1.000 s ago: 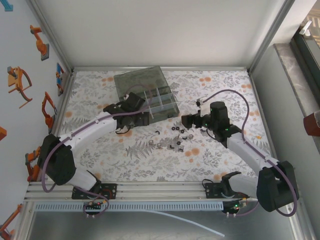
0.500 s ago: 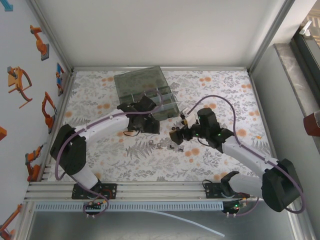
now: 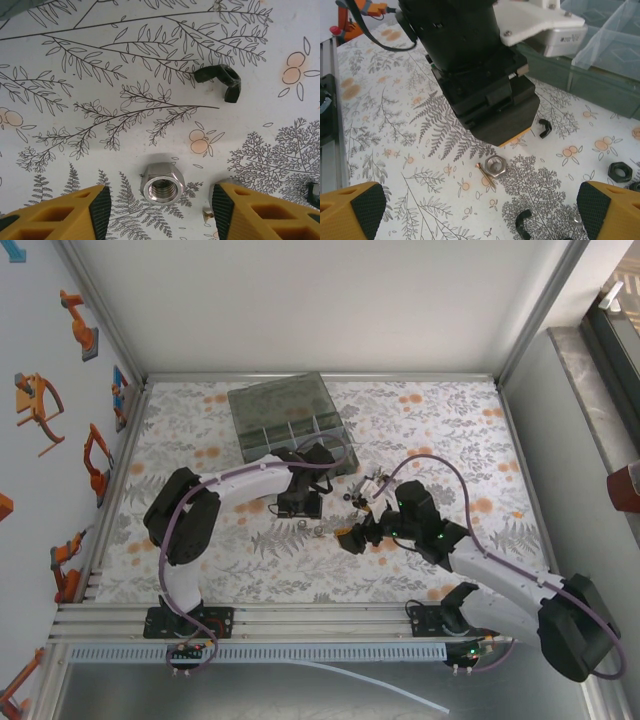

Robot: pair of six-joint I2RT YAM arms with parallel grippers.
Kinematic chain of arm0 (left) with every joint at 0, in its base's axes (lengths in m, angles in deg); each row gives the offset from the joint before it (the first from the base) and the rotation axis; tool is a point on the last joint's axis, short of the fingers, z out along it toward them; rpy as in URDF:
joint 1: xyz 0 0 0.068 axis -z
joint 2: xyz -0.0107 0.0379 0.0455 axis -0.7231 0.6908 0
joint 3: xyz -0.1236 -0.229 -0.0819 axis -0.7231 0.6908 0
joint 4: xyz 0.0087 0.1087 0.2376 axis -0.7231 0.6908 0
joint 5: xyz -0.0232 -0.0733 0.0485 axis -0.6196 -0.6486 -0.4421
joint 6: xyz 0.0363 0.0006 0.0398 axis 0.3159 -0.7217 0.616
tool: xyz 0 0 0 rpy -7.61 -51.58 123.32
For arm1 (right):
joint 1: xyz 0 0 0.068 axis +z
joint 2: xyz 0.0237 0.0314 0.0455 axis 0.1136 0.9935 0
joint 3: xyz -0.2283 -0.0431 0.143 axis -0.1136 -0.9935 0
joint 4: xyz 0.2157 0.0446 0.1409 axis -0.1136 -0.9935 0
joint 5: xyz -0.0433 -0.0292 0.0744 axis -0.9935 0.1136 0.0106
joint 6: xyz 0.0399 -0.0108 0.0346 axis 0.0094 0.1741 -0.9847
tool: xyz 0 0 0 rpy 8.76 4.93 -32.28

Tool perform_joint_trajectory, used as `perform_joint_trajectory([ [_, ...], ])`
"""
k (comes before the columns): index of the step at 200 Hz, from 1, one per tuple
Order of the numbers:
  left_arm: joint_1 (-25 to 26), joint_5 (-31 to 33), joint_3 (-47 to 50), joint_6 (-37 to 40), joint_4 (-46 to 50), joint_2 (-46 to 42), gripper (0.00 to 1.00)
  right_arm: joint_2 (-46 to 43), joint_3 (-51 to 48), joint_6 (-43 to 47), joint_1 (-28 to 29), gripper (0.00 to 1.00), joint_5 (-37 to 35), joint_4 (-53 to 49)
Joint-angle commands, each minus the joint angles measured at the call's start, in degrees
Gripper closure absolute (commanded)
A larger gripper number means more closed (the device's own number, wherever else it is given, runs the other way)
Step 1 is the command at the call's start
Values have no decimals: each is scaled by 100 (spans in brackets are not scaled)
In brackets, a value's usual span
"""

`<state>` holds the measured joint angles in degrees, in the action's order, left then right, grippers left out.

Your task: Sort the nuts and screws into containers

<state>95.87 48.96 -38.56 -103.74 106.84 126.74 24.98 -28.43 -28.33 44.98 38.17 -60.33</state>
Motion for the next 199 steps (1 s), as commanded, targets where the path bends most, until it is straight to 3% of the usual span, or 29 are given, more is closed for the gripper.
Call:
perform_joint_trajectory([
  [1, 52, 26, 4, -290, 101, 106, 48, -151, -72, 85, 39, 1, 121, 382],
  [124, 99, 139, 232, -386, -37, 346, 54, -158, -94, 75, 38, 1, 341, 433],
  [199, 50, -168, 288, -355, -405, 289, 71, -142, -50, 131, 32, 1, 284, 391],
])
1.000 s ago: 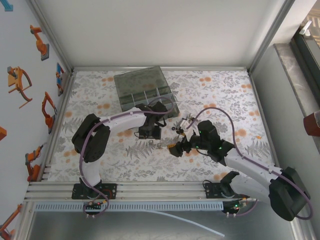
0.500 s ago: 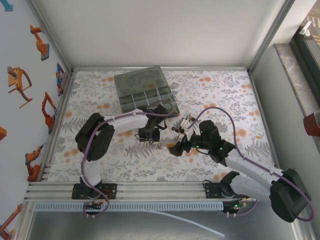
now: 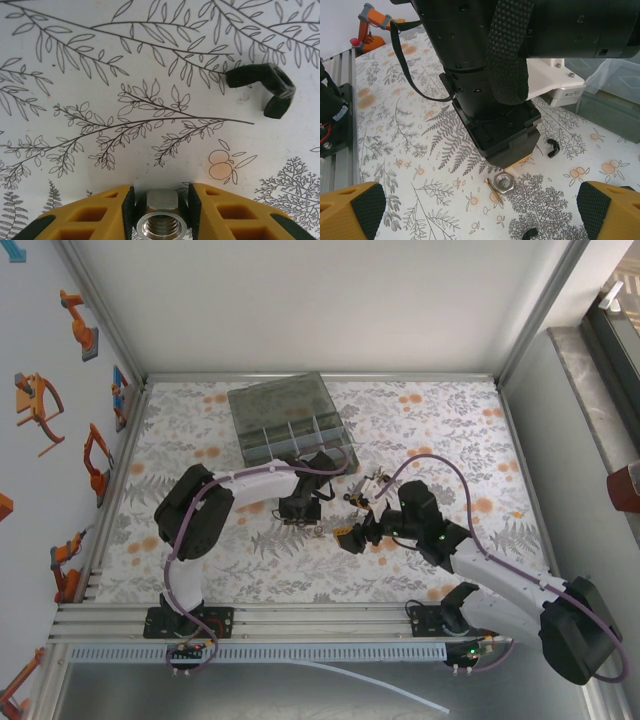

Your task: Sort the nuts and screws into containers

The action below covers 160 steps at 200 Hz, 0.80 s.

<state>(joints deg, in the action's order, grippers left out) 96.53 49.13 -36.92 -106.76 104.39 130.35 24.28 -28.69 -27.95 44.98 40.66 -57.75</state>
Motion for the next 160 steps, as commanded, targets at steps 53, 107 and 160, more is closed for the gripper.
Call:
perform_joint_trajectory([
  [53, -330, -70, 167, 210, -125, -1018, 76, -19, 461, 46, 36, 1, -342, -179],
  [107, -1310, 167, -182, 909, 144, -1601, 76, 1443, 2037, 346, 21, 1, -1207, -637],
  [160, -2272, 599, -930, 1538, 268, -920, 77, 2135, 1362, 41, 17, 1, -866, 974],
])
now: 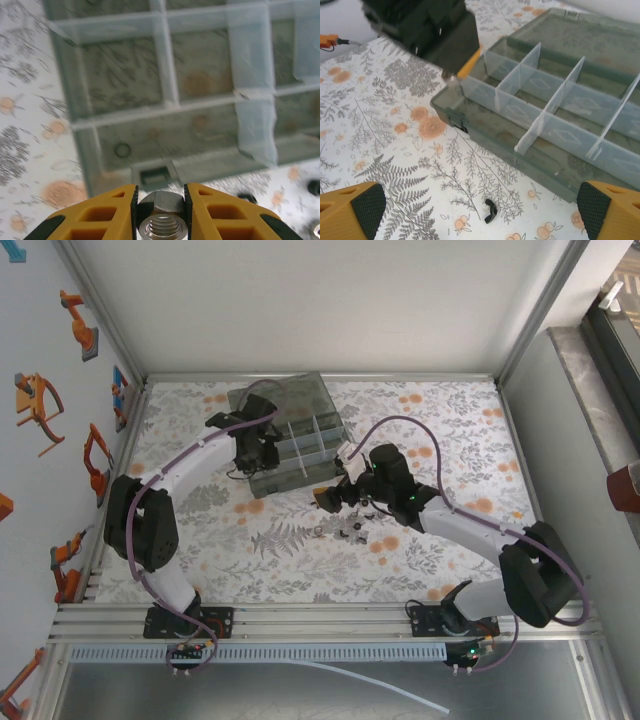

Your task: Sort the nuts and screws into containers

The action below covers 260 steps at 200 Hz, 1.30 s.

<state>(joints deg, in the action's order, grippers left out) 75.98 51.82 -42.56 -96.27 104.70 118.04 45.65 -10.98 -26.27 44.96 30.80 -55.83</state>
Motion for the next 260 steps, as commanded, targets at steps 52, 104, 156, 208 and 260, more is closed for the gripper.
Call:
perform_joint_trajectory([
  [52, -581, 535, -936, 630, 114, 1164, 77, -211, -1176, -132, 22, 1, -13, 1838],
  [104, -626, 572, -1089, 640, 80, 1494, 75, -134, -1225, -206, 24, 1, 76, 2021],
  [156, -622, 596, -1259, 713, 53, 1694, 70, -144, -1224, -174, 19, 1, 32, 1995],
  [208, -590, 606, -1212, 754, 25, 1454, 62, -186, -1234, -170, 22, 1, 32, 1977],
  [260, 414, 394, -754, 542, 257, 598, 61, -694, -1283, -200, 22, 1, -272, 1382],
])
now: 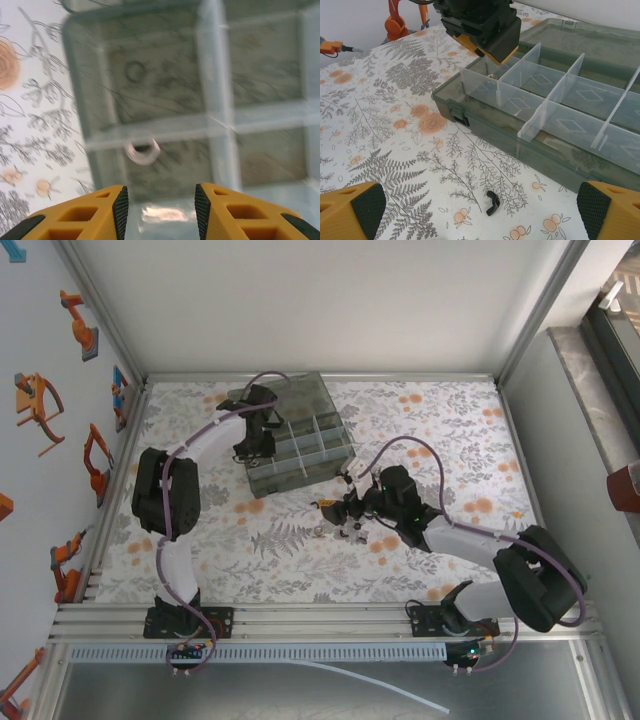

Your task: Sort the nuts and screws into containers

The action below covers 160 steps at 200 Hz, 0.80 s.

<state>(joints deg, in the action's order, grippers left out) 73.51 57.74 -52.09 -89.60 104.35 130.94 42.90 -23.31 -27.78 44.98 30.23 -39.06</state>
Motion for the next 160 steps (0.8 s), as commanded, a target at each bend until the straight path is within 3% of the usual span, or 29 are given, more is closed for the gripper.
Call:
perform_joint_trajectory([
  [1, 693, -211, 211, -143, 294, -707, 61, -439, -46, -50, 21, 1, -217, -322],
  [37, 1677, -684, 746, -1033, 412, -960, 61, -1204, -195, -281, 30, 1, -38, -1623],
  [75, 2432, -1011, 939, -1558, 419, -497, 61, -1709, -961, -527, 36, 1, 220, -1419],
  [160, 2922, -1033, 1085, -1984, 130, 145, 60, -2251, -1097, -549, 48, 1, 473, -1403],
])
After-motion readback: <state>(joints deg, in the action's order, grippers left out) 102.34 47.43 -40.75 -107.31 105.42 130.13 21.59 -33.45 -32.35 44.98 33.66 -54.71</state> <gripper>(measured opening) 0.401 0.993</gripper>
